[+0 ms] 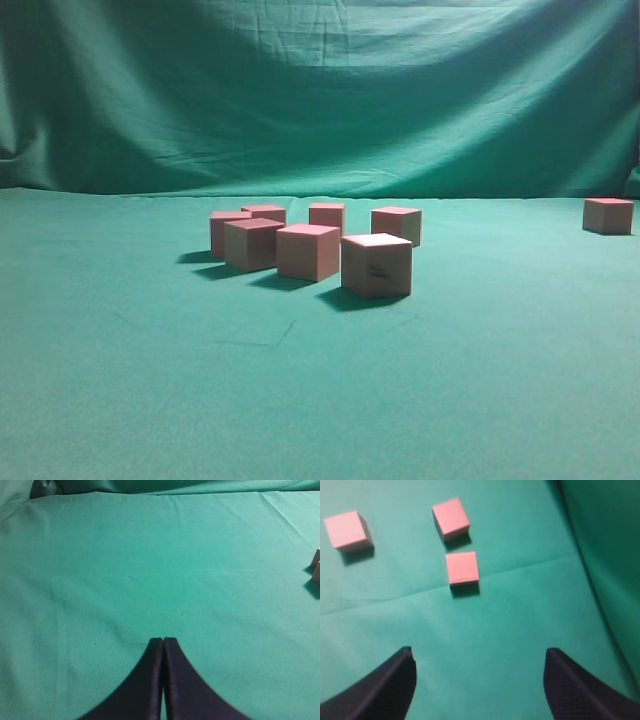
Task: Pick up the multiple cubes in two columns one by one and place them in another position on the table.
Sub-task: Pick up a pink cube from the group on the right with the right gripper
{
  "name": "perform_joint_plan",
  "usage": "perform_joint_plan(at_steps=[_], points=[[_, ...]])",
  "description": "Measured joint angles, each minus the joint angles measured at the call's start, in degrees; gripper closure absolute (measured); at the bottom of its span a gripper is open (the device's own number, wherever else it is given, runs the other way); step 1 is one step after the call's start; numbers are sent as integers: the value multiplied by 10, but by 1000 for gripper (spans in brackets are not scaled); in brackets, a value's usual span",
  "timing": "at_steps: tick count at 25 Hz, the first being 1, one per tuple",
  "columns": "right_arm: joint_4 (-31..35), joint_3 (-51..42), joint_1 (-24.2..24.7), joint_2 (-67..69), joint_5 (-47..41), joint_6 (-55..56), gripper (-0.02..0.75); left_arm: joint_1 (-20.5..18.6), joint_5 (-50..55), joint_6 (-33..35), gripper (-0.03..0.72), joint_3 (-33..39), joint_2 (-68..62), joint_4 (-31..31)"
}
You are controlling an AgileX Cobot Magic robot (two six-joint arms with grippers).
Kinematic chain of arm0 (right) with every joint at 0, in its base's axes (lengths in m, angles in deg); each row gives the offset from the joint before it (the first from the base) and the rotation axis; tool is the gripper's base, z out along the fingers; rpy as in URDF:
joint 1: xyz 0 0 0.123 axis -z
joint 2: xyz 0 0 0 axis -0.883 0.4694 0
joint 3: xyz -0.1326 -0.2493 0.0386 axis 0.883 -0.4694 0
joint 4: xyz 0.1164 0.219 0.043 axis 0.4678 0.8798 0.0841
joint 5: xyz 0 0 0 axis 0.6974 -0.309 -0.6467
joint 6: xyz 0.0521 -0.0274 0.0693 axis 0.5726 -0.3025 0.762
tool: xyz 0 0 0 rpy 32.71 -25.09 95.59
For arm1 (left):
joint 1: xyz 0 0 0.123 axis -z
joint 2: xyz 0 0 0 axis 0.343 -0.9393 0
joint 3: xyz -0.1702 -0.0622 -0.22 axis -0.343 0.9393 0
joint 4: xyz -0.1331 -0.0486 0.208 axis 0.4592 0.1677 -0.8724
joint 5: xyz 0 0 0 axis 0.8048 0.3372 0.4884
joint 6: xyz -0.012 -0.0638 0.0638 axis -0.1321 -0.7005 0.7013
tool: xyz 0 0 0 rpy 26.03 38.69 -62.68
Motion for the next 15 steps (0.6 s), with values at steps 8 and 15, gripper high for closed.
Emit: perform_joint_plan(at_steps=[8, 15], points=[[16, 0, 28, 124, 66, -38, 248, 0, 0, 0, 688, 0, 0, 0], [17, 0, 28, 177, 144, -45, 248, 0, 0, 0, 688, 0, 0, 0]])
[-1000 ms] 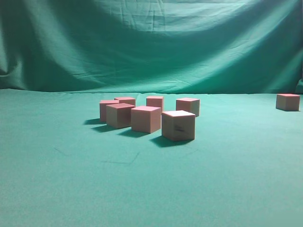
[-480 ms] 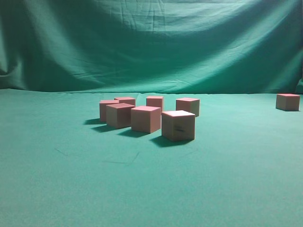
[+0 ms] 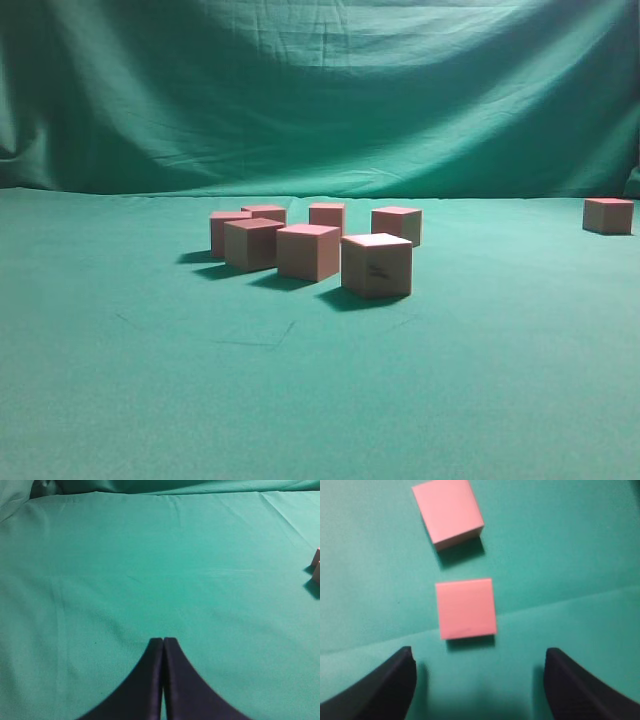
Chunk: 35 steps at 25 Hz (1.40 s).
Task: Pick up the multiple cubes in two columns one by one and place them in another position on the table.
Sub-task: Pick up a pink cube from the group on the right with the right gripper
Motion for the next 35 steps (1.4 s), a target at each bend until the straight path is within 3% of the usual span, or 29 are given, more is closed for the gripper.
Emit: perform_joint_plan(at_steps=[12, 32, 35], points=[[8, 0, 0, 23, 97, -8, 248, 0, 0, 0, 688, 0, 0, 0], [15, 0, 0, 44, 97, -12, 248, 0, 0, 0, 688, 0, 0, 0], [15, 0, 0, 44, 96, -12, 405, 0, 0, 0, 688, 0, 0, 0]])
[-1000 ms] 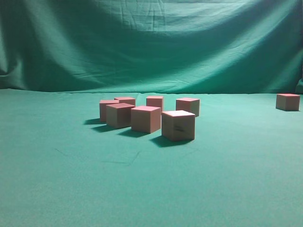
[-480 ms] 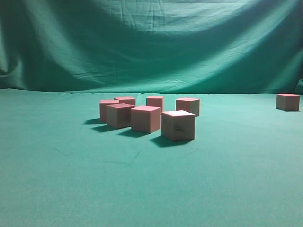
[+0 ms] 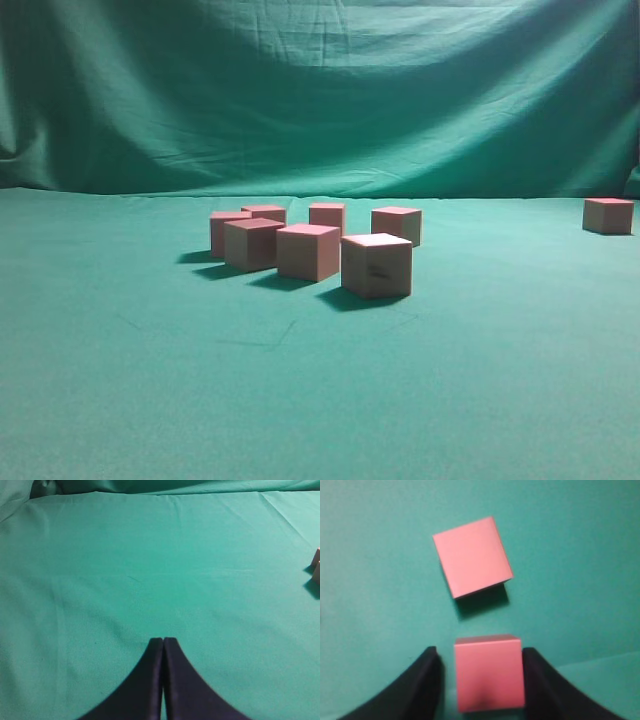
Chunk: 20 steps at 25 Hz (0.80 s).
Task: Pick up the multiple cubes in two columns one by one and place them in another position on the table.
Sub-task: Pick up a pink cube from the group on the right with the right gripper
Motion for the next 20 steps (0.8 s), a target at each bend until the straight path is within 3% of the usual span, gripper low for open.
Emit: perform_joint_plan(at_steps=[2, 10, 20], points=[[0, 0, 0, 0, -1, 0, 486, 0, 0, 0, 688, 0, 0, 0], [3, 0, 0, 0, -16, 0, 479, 0, 0, 0, 688, 0, 0, 0], [61, 0, -17, -150, -180, 0, 479, 0, 0, 0, 688, 0, 0, 0]])
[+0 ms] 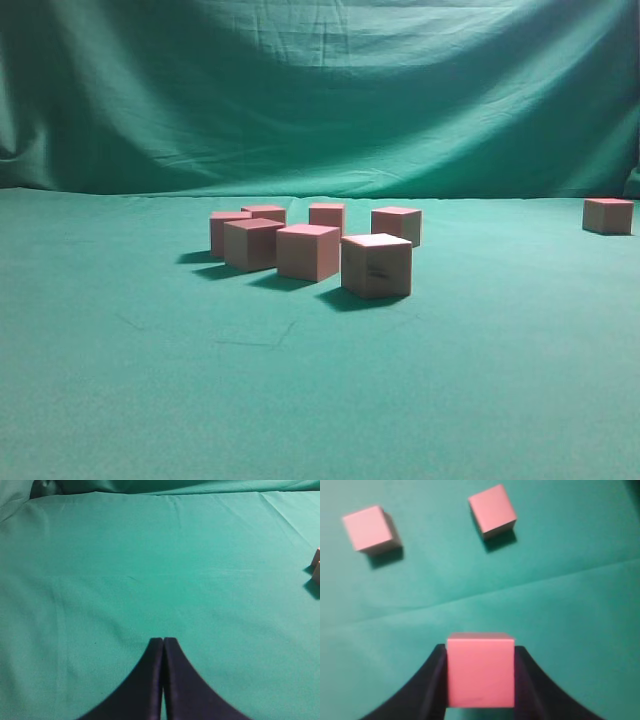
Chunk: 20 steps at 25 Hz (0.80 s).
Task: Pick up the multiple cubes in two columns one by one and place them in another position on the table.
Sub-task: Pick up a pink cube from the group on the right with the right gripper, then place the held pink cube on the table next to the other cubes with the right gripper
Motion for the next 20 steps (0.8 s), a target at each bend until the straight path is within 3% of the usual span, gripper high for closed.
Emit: perform_joint_plan(at_steps=[3, 11, 20], points=[[19, 0, -42, -64, -51, 0, 479, 0, 0, 0, 688, 0, 0, 0], [35, 0, -232, -155, -165, 4, 479, 0, 0, 0, 688, 0, 0, 0], [37, 0, -418, -157, -155, 69, 479, 0, 0, 0, 688, 0, 0, 0]])
